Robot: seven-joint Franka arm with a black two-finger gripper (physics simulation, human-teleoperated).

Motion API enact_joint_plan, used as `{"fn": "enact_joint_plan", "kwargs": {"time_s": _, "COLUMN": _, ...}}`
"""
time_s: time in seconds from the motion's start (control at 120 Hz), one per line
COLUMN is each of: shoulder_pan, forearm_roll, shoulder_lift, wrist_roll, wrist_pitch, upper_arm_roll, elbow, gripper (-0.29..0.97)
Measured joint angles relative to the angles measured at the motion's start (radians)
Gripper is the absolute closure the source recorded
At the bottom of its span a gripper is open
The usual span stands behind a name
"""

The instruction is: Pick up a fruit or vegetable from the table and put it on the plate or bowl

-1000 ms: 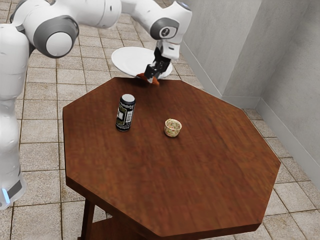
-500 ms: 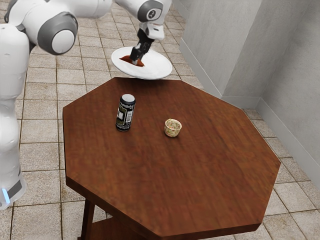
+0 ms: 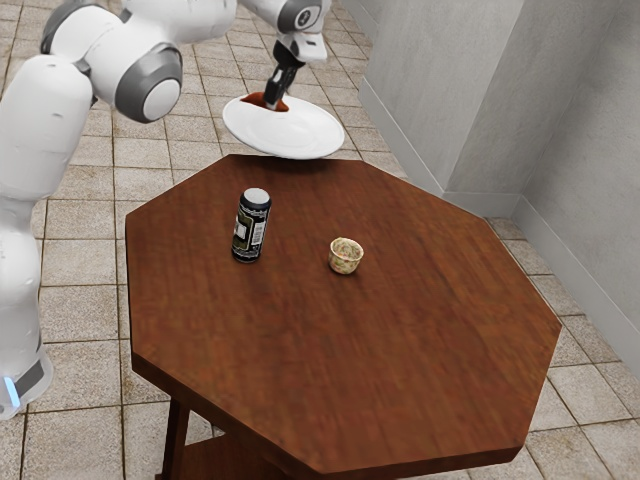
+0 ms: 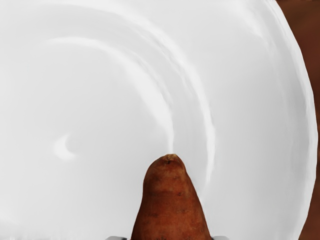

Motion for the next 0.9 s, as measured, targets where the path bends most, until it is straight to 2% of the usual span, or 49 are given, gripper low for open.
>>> {"fn": "enact_joint_plan", "kwargs": {"time_s": 0.25, "shoulder_pan": 0.006, "forearm_roll": -0.046, "shoulder_lift": 0.04, "wrist_roll": -0.002, "wrist_pitch": 0.066, "upper_arm_roll": -0.001, "elbow": 0.023, "gripper": 0.55}}
{"fn": "enact_joint_plan", "kwargs": {"time_s": 0.533, "shoulder_pan": 0.009, "forearm_roll": -0.066, "shoulder_lift": 0.08, "wrist_roll": -0.006, "wrist_pitch": 0.132, "upper_arm_roll": -0.002, "elbow": 0.05, "gripper": 0.55}}
{"fn": "enact_joint_plan", "kwargs": {"time_s": 0.633, "shoulder_pan": 0.012, "forearm_roll": -0.072, "shoulder_lift": 0.083, "wrist_roll": -0.007, "wrist_pitch": 0.141, "upper_arm_roll": -0.001, "elbow": 0.053, "gripper": 0.3}}
{"fn": "enact_joint_plan", "kwargs": {"time_s": 0.692, "shoulder_pan": 0.014, "forearm_roll": -0.074, "shoulder_lift": 0.084, "wrist_roll": -0.007, "wrist_pitch": 0.144, "upper_arm_roll": -0.002, "elbow": 0.053, "gripper": 0.2}}
{"fn": "enact_joint_plan", "kwargs": {"time_s": 0.808, "shoulder_pan": 0.016, "forearm_roll": -0.082, "shoulder_lift": 0.076, "wrist_roll": -0.008, "wrist_pitch": 0.144, "upper_arm_roll": 0.001, "elbow": 0.054, "gripper": 0.09}}
{"fn": "enact_joint_plan", "kwargs": {"time_s": 0.9, "shoulder_pan": 0.017, "forearm_roll": -0.138, "shoulder_lift": 0.058, "wrist_roll": -0.007, "wrist_pitch": 0.118, "upper_arm_roll": 0.026, "elbow": 0.056, "gripper": 0.05}}
